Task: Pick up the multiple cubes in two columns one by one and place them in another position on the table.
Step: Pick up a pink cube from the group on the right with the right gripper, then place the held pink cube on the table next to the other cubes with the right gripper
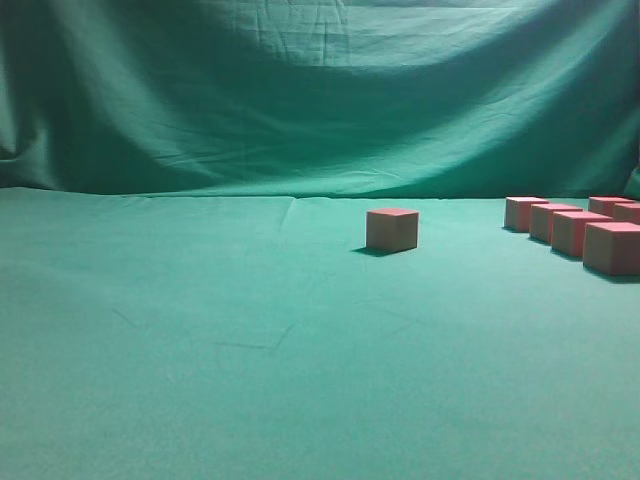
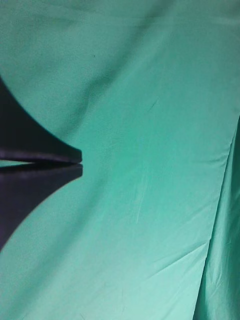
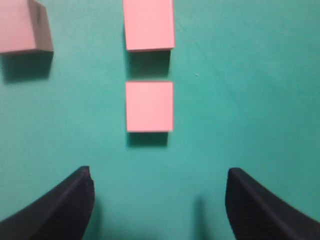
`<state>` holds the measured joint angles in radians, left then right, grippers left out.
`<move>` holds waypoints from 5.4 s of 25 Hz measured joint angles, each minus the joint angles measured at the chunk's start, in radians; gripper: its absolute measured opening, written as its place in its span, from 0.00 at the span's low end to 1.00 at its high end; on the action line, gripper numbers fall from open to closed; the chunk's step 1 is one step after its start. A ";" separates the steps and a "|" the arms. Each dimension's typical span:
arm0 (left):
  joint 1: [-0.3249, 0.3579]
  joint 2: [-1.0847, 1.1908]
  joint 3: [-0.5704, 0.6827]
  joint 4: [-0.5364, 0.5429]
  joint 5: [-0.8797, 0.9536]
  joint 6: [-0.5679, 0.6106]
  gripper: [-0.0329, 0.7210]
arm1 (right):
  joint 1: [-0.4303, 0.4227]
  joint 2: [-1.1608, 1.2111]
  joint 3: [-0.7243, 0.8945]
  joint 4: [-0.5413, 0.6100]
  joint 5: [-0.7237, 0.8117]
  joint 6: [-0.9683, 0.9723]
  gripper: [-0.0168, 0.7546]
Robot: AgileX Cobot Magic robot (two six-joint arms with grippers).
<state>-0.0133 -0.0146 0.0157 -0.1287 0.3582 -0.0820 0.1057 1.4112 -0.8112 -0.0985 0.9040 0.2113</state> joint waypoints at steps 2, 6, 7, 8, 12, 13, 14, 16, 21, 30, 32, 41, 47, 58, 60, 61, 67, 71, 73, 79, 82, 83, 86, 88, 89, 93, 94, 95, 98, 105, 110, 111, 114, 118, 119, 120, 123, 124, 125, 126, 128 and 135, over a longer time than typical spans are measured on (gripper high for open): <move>0.000 0.000 0.000 0.000 0.000 0.000 0.04 | 0.000 0.064 0.002 -0.002 -0.051 -0.002 0.72; 0.000 0.000 0.000 0.000 0.000 0.000 0.04 | 0.000 0.159 0.002 -0.015 -0.135 -0.003 0.72; 0.000 0.000 0.000 0.000 0.000 0.000 0.04 | 0.000 0.179 0.002 -0.019 -0.151 -0.003 0.72; 0.000 0.000 0.000 0.000 0.000 0.000 0.04 | 0.000 0.193 0.002 -0.026 -0.170 -0.003 0.72; 0.000 0.000 0.000 0.000 0.000 0.000 0.04 | -0.001 0.237 0.002 -0.032 -0.218 -0.006 0.72; 0.000 0.000 0.000 0.000 0.000 0.000 0.04 | -0.001 0.242 0.002 -0.032 -0.224 -0.006 0.72; 0.000 0.000 0.000 0.000 0.000 0.000 0.04 | -0.001 0.242 0.002 -0.032 -0.229 -0.006 0.72; 0.000 0.000 0.000 0.000 0.000 0.000 0.04 | -0.001 0.242 0.002 -0.032 -0.246 -0.006 0.72; 0.000 0.000 0.000 0.000 0.000 0.000 0.04 | -0.001 0.245 0.002 -0.034 -0.253 -0.006 0.47; 0.000 0.000 0.000 0.000 0.000 0.000 0.04 | 0.010 0.225 -0.082 -0.034 -0.069 -0.015 0.35; 0.000 0.000 0.000 0.000 0.000 0.000 0.04 | 0.040 0.202 -0.124 -0.027 0.020 -0.044 0.35; 0.000 0.000 0.000 0.000 0.000 0.000 0.04 | 0.284 0.172 -0.415 0.088 0.257 -0.179 0.35; 0.000 0.000 0.000 0.000 0.000 0.000 0.04 | 0.439 0.336 -0.738 0.090 0.325 -0.153 0.35; 0.000 0.000 0.000 0.000 0.000 0.000 0.04 | 0.549 0.715 -1.130 0.084 0.329 0.201 0.35; 0.000 0.000 0.000 0.000 0.000 0.000 0.04 | 0.549 0.755 -1.141 0.076 0.329 0.248 0.35; 0.000 0.000 0.000 0.000 0.000 0.000 0.04 | 0.549 0.768 -1.144 0.069 0.329 0.260 0.35; 0.000 0.000 0.000 0.000 0.000 0.000 0.04 | 0.549 0.811 -1.153 0.003 0.317 0.385 0.35; 0.000 0.000 0.000 0.000 0.000 0.000 0.04 | 0.549 0.811 -1.155 -0.022 0.273 0.441 0.35; 0.000 0.000 0.000 0.000 0.000 0.000 0.04 | 0.549 0.811 -1.155 -0.027 0.255 0.451 0.35; 0.000 0.000 0.000 0.000 0.000 0.000 0.04 | 0.549 0.837 -1.157 -0.037 0.232 0.485 0.35; 0.000 0.000 0.000 0.000 0.000 0.000 0.04 | 0.549 0.856 -1.157 -0.063 0.228 0.514 0.35; 0.000 0.000 0.000 0.000 0.000 0.000 0.04 | 0.549 0.859 -1.157 -0.080 0.228 0.524 0.35; 0.000 0.000 0.000 0.000 0.000 0.000 0.04 | 0.549 0.861 -1.157 -0.118 0.228 0.551 0.35; 0.000 0.000 0.000 0.000 0.000 0.000 0.04 | 0.549 0.861 -1.157 -0.126 0.225 0.570 0.35; 0.000 0.000 0.000 0.000 0.000 0.000 0.04 | 0.549 0.861 -1.157 -0.128 0.225 0.573 0.35; 0.000 0.000 0.000 0.001 0.000 0.000 0.04 | 0.549 0.871 -1.157 -0.128 0.224 0.580 0.35; 0.000 0.000 0.000 0.001 0.000 0.000 0.04 | 0.549 0.880 -1.157 -0.128 0.222 0.580 0.35; 0.000 0.000 0.000 0.001 0.000 0.000 0.04 | 0.549 0.889 -1.157 -0.128 0.222 0.582 0.35; 0.000 0.000 0.000 0.001 0.000 0.000 0.04 | 0.549 0.907 -1.157 -0.135 0.220 0.584 0.35; 0.000 0.000 0.000 0.001 0.000 0.000 0.04 | 0.549 0.918 -1.157 -0.145 0.212 0.584 0.35; 0.000 0.000 0.000 0.001 0.000 0.000 0.04 | 0.549 0.918 -1.157 -0.145 0.194 0.586 0.35; 0.000 0.000 0.000 0.001 0.000 0.000 0.04 | 0.549 0.918 -1.157 -0.145 0.194 0.586 0.35; 0.000 0.000 0.000 0.001 0.000 0.000 0.04 | 0.549 0.918 -1.157 -0.145 0.193 0.586 0.35; 0.000 0.000 0.000 0.001 0.000 0.000 0.04 | 0.549 0.918 -1.157 -0.140 0.178 0.584 0.44; 0.000 0.000 0.000 0.002 0.000 0.000 0.04 | 0.549 0.918 -1.157 -0.130 0.168 0.574 0.47; 0.000 0.000 0.000 0.002 0.000 0.000 0.04 | 0.549 0.918 -1.157 -0.120 0.158 0.559 0.52; 0.000 0.000 0.000 0.002 0.000 0.000 0.04 | 0.549 0.918 -1.157 -0.103 0.137 0.520 0.65; 0.000 0.000 0.000 0.002 0.000 0.000 0.04 | 0.549 0.918 -1.157 -0.099 0.136 0.512 0.64; 0.000 0.000 0.000 0.002 0.000 0.000 0.04 | 0.549 0.918 -1.157 -0.099 0.135 0.504 0.64; 0.000 0.000 0.000 0.002 0.000 0.000 0.04 | 0.549 0.918 -1.157 -0.101 0.133 0.493 0.64; 0.000 0.000 0.000 0.002 0.000 0.000 0.04 | 0.549 0.918 -1.157 -0.125 0.133 0.478 0.64; 0.000 0.000 0.000 0.002 0.000 0.000 0.04 | 0.549 0.914 -1.157 -0.229 0.088 0.454 0.64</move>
<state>-0.0133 -0.0146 0.0157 -0.1264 0.3582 -0.0820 0.6550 2.3256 -1.9686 -0.3270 0.9923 0.6655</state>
